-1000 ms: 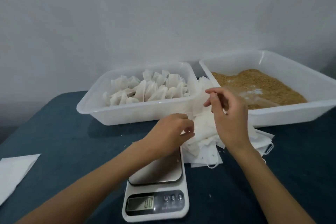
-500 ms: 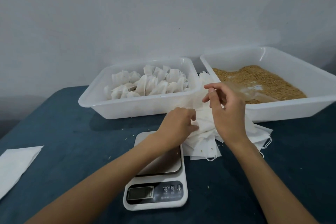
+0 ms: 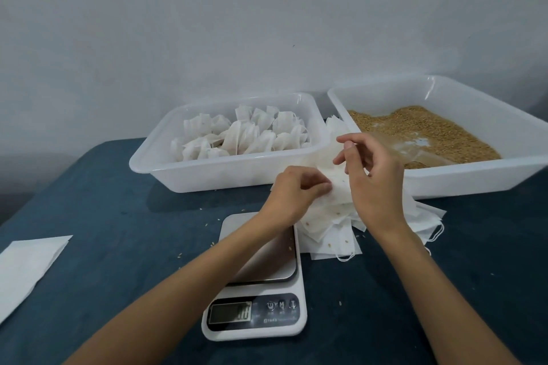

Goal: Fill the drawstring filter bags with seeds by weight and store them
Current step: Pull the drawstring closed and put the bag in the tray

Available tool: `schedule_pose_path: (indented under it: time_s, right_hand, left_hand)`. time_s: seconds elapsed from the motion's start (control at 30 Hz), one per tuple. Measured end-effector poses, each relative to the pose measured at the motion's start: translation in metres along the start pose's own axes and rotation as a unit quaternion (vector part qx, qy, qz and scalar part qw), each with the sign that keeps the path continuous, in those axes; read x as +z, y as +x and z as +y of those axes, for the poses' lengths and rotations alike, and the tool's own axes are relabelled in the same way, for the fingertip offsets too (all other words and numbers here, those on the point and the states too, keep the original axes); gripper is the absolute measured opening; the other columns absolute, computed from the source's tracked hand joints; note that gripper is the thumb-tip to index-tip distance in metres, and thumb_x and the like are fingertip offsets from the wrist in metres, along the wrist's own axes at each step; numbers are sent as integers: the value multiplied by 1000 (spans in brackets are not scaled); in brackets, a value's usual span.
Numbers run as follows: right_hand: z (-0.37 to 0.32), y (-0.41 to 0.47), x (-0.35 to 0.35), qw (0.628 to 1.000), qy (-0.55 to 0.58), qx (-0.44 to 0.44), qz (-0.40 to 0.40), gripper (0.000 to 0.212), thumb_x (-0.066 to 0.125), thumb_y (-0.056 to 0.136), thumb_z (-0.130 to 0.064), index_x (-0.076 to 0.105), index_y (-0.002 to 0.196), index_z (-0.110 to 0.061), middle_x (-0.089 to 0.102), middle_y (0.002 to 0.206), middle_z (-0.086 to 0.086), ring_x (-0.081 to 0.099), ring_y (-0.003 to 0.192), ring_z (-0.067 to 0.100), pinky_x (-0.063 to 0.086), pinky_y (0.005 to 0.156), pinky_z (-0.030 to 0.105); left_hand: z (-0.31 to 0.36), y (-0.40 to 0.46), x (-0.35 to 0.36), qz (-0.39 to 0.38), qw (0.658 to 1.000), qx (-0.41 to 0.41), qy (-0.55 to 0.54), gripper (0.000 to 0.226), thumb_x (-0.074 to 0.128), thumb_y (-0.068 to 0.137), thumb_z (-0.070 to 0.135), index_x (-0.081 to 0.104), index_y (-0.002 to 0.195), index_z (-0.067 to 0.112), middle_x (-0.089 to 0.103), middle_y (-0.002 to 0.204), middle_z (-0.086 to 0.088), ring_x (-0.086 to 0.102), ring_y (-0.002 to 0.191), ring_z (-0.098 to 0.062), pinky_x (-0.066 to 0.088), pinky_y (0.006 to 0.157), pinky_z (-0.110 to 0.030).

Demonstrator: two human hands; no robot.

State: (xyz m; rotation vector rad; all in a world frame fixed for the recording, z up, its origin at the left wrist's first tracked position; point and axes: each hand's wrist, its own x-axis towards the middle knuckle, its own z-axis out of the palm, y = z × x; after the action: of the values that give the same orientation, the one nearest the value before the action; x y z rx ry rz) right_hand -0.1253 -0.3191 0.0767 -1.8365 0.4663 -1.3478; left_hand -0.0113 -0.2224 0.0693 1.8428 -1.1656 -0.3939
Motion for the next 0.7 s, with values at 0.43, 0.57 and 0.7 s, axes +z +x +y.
schedule_pose_path:
  time_s: [0.43, 0.57, 0.7]
  right_hand:
    - [-1, 1, -1, 1000, 6, 2, 12, 17, 52, 104, -22, 69, 104, -21, 69, 75, -9, 61, 68, 13, 53, 66, 38]
    - [-4, 2, -5, 998, 28, -20, 53, 16, 51, 105, -23, 67, 104, -22, 68, 75, -7, 62, 70, 14, 52, 65, 36]
    - [-7, 5, -11, 988, 82, -54, 116, 15, 50, 107, -23, 65, 109, -20, 67, 80, -4, 62, 70, 15, 51, 66, 32]
  left_hand:
    - [4, -6, 18, -129, 986, -22, -100, 18, 81, 90, 11, 76, 86, -5, 58, 62, -5, 45, 61, -13, 37, 63, -25]
    - [11, -11, 19, -149, 971, -27, -185, 22, 64, 103, 11, 74, 105, -9, 69, 94, -14, 57, 89, -19, 45, 84, -27]
    - [12, -13, 1, -123, 952, -47, -277, 17, 59, 106, 15, 69, 97, 5, 60, 91, -9, 53, 85, -20, 42, 78, -26]
